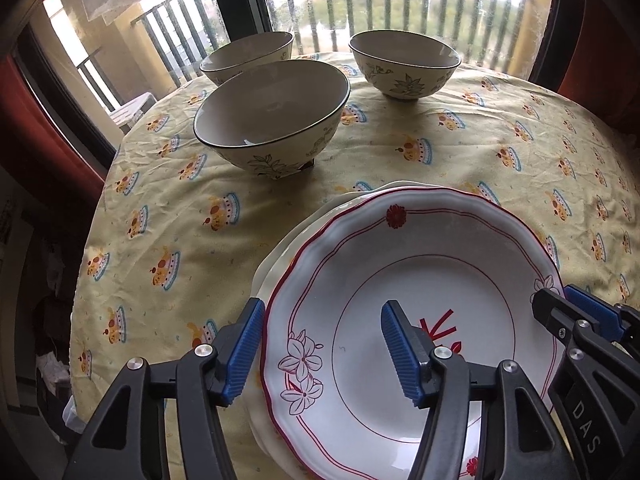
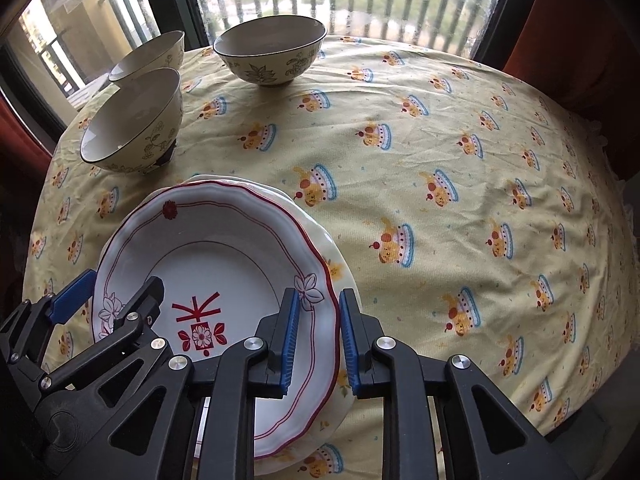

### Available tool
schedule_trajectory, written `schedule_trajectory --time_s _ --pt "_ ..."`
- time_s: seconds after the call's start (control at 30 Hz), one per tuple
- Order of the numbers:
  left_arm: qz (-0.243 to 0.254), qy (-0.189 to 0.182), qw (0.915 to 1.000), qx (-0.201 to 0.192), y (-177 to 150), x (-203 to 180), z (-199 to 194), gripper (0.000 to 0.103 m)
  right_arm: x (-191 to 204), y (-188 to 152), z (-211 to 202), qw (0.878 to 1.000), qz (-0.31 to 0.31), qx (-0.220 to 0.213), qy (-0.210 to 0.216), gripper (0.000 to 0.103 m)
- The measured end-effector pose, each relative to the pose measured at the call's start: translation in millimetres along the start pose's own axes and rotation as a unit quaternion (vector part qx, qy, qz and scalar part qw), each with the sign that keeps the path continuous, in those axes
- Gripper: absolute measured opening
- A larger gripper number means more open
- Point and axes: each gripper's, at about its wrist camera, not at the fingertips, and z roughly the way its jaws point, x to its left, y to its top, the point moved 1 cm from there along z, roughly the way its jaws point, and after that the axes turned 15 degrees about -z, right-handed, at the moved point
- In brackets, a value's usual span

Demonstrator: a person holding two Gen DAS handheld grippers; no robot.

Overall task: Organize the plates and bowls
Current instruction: 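Lower the red-rimmed plate onto the stacked flower plates with both grippers, then open both grippers and pull back toward the bowls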

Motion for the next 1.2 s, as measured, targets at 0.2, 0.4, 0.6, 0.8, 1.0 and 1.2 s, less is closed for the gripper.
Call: schedule_trajectory --time_s 0.2,0.4,0.6,0.8,1.0,1.2 --pt "-0.005 -0.009 0.9999 0.001 1 4 -2 0.061 2 -1 3 1.000 0.001 0.008 -0.001 0.025" --pt "0.002 -0.031 0.9995 0.012 1 8 -1 0.067 5 -2 6 1.000 0.006 0.007 -0.005 0.032" --pt "-0.024 -0.046 0.9983 0.026 6 23 -6 0.068 6 -3 -9 1.000 0.008 -0.004 0.009 0.057" --pt "-0.057 -0.047 0.9971 0.017 21 36 -14 0.076 8 13 -26 0.999 -0.008 -0.033 0.032 0.067" --pt "-0.088 -0.031 0.9955 -0.013 49 48 -16 0.080 16 48 -30 0.995 -0.046 -0.069 0.050 0.067" --pt "-0.107 -0.031 0.9929 -0.042 85 58 -14 0.080 19 88 -30 0.991 -0.036 -0.101 0.075 0.067"
